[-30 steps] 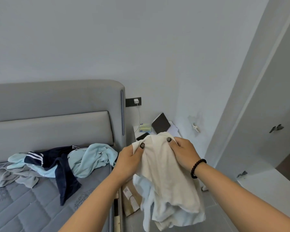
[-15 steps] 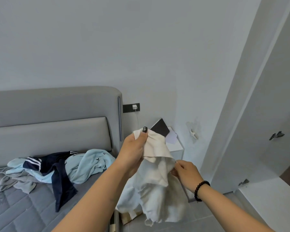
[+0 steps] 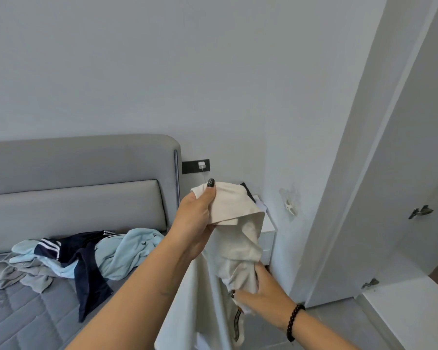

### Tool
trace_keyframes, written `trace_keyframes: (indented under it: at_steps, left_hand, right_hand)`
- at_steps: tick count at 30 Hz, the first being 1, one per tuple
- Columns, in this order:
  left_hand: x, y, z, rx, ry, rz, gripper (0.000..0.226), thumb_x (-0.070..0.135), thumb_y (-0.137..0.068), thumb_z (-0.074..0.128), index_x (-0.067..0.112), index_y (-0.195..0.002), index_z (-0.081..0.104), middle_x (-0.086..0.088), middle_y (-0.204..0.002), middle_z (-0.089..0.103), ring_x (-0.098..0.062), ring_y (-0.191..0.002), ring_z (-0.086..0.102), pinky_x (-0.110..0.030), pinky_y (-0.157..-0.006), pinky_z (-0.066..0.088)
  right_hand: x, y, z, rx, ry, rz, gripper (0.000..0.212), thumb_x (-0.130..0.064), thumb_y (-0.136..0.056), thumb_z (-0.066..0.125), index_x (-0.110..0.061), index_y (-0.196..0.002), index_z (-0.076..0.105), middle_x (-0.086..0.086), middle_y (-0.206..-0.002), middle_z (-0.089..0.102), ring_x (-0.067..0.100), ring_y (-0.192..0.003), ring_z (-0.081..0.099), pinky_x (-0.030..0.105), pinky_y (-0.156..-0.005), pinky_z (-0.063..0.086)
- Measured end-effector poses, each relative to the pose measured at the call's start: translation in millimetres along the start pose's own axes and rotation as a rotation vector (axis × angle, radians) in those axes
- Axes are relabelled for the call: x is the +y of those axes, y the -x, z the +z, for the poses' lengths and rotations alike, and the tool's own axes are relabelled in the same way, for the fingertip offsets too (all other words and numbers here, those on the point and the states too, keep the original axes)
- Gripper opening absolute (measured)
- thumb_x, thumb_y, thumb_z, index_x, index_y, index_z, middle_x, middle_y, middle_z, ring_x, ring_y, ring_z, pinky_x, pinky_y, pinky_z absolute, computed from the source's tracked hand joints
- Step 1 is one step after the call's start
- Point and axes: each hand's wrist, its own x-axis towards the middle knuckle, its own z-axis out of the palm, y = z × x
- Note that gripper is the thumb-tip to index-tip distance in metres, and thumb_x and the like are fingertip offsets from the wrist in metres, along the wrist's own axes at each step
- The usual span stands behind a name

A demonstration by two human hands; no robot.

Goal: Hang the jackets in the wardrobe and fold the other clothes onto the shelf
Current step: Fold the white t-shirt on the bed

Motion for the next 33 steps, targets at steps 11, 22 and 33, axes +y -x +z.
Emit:
trace_keyframes:
  at_steps: [11, 22, 33]
  left_hand:
    - [-2.7, -4.0, -48.5, 0.218, 0.22, 0.065, 0.021, 0.006, -0.098, 0.048, 0.004, -0.114, 0.062, -0.006, -0.096, 0.073, -0.018, -0.085, 0.071, -0.031, -0.072, 0.06]
    - [-65.0, 16.3, -50.2, -0.423, -0.662, 0.089, 0.07, 0.014, -0.075, 0.08, 0.03, -0.136, 0.05, 0.016, -0.126, 0.063, 0.0, -0.119, 0.056, -0.02, -0.098, 0.046]
    - [-86.3, 4.5, -2.3, -0.29, -0.828, 0.175, 0.021, 0.017, -0.097, 0.052, 0.019, -0.079, 0.061, 0.013, -0.069, 0.056, -0.004, -0.067, 0.048, -0.022, -0.065, 0.039]
  right_hand:
    - [-24.4, -34.3, -23.5, 0.164, 0.05, -0.034, 0.032, -0.024, -0.095, 0.053, -0.016, -0.065, 0.043, -0.007, -0.057, 0.041, 0.007, -0.054, 0.037, 0.018, -0.05, 0.028]
    - [-64.5, -36.5, -35.0, 0.009, 0.002, -0.072, 0.031, -0.026, -0.095, 0.055, 0.002, -0.084, 0.063, -0.001, -0.07, 0.058, 0.008, -0.064, 0.05, 0.019, -0.058, 0.04]
    - [-39.2, 6.5, -70.7, 0.162, -0.017, 0.019, 0.039, -0.046, -0.066, 0.081, -0.014, -0.081, 0.064, -0.012, -0.063, 0.062, 0.003, -0.059, 0.056, 0.016, -0.056, 0.043]
